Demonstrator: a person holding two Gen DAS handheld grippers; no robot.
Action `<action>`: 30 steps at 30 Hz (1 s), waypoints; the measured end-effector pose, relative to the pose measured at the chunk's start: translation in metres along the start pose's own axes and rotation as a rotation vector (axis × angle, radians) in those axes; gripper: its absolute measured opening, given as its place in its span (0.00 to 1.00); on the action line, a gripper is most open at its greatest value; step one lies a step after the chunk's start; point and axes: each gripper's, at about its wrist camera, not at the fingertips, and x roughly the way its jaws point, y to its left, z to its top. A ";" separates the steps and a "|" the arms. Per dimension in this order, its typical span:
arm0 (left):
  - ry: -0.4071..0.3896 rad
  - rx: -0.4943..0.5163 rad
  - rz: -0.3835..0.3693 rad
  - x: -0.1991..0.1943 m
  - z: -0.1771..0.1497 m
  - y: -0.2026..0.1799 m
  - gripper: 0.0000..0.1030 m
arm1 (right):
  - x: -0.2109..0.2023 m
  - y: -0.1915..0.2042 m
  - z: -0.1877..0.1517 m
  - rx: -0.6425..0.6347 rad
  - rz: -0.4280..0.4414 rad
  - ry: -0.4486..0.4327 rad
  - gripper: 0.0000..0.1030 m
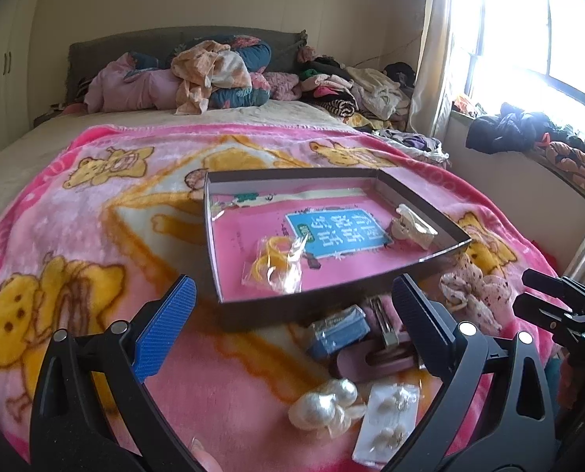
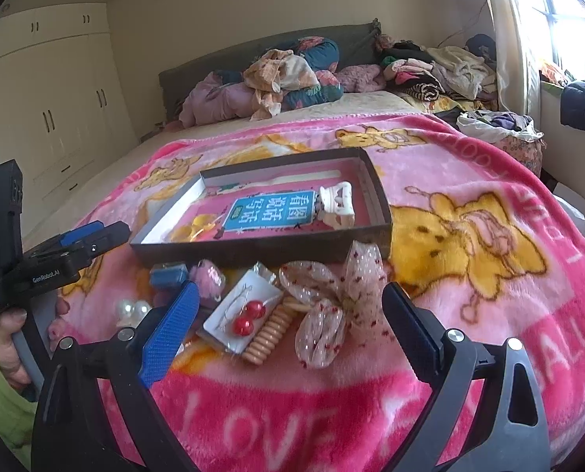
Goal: Organize jewelry
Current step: 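Withdraw both open tools from the box back toward the loose jewelry, then grasp the small blue case with the left tool while the right tool grasps the polka-dot bow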
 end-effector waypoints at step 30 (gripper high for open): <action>0.151 0.021 -0.046 0.037 -0.028 -0.014 0.89 | 0.017 -0.003 -0.019 0.028 -0.107 0.095 0.89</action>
